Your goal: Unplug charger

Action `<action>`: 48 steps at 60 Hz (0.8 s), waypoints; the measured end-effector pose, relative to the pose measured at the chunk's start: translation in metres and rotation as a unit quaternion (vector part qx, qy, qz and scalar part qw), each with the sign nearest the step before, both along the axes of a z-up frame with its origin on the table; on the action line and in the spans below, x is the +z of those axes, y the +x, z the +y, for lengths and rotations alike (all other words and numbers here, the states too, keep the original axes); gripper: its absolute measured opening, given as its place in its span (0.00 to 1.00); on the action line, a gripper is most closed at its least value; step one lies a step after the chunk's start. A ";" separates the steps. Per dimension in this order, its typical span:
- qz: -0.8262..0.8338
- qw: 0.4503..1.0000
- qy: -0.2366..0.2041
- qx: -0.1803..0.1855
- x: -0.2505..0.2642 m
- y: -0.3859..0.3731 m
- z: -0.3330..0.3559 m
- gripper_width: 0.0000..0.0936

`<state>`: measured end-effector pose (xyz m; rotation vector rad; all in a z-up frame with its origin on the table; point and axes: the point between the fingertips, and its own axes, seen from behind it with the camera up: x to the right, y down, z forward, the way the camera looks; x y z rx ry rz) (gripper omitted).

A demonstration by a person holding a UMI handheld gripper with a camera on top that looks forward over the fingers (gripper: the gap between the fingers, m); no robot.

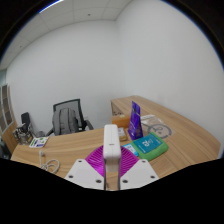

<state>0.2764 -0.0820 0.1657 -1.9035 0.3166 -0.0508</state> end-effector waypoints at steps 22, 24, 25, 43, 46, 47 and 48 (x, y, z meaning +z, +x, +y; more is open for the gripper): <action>0.182 0.976 -0.090 -0.082 -0.140 0.074 -0.056 0.26; 0.184 0.975 -0.091 -0.088 -0.143 0.081 -0.057 0.35; 0.184 0.974 -0.094 -0.093 -0.145 0.086 -0.060 0.39; 0.054 0.979 -0.154 -0.120 -0.133 0.136 -0.099 0.92; 0.024 0.981 -0.159 -0.113 -0.116 0.131 -0.107 0.92; 0.015 0.981 -0.159 -0.109 -0.109 0.128 -0.109 0.92; 0.006 0.982 -0.158 -0.106 -0.102 0.125 -0.112 0.92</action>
